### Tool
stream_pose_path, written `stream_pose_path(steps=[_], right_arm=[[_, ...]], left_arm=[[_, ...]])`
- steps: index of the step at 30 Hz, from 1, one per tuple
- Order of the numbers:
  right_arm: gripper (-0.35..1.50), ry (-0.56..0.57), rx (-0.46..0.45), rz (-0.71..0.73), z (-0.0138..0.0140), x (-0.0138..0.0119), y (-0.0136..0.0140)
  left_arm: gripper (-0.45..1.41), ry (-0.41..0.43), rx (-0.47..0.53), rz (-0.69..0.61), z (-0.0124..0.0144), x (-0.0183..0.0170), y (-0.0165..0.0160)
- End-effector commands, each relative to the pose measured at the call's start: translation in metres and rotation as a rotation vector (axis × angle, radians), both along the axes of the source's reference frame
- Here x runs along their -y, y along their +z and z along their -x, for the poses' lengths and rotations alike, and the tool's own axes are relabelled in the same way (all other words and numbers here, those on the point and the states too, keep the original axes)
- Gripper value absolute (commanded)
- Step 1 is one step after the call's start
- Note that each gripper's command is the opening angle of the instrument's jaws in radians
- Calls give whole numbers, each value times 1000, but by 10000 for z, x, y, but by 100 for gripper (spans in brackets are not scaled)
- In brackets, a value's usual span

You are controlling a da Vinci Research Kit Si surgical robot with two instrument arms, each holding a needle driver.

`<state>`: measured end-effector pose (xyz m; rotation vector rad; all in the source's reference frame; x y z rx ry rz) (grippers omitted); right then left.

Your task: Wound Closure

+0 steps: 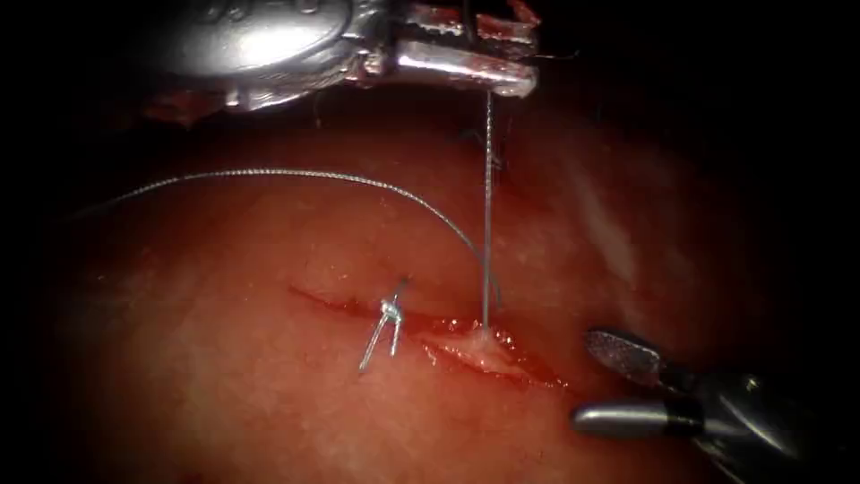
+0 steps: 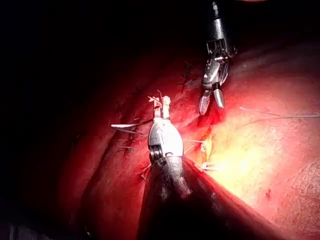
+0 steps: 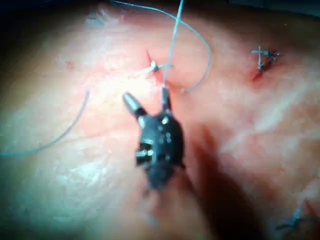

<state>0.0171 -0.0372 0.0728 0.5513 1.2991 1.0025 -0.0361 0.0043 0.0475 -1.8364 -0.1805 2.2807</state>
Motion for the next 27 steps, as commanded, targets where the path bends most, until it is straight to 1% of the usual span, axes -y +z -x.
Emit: stream_pose_path(steps=[1,4,6,8,13,17,20,22,25,26,27], right_arm=[[98,3,-6,-20,-6,3,4],[93,19,-20,-108,-5,1,2],[88,26,-23,-132,-5,1,1],[84,30,-39,-185,-5,0,-1],[84,41,-56,-257,-5,-4,-3],[81,52,-74,-331,-7,-10,-4],[81,57,-90,-389,-10,-17,-7],[79,60,-102,-433,-13,-20,-9],[79,57,-111,-460,-20,-23,-12],[79,62,-111,-485,-26,-24,-11],[79,62,-111,-485,-26,-24,-11]], left_arm=[[-45,-5,-3,5,6,0,7],[-45,-6,2,14,8,13,11],[-45,4,3,27,10,29,18],[-45,15,3,41,11,48,27],[-45,38,-9,88,6,96,51],[-45,68,-8,161,4,135,71],[-45,84,-14,228,7,157,84],[-45,93,-17,268,10,168,91],[-45,104,-20,312,14,183,101],[-45,109,-22,336,16,190,106],[-45,109,-22,336,16,190,106]])
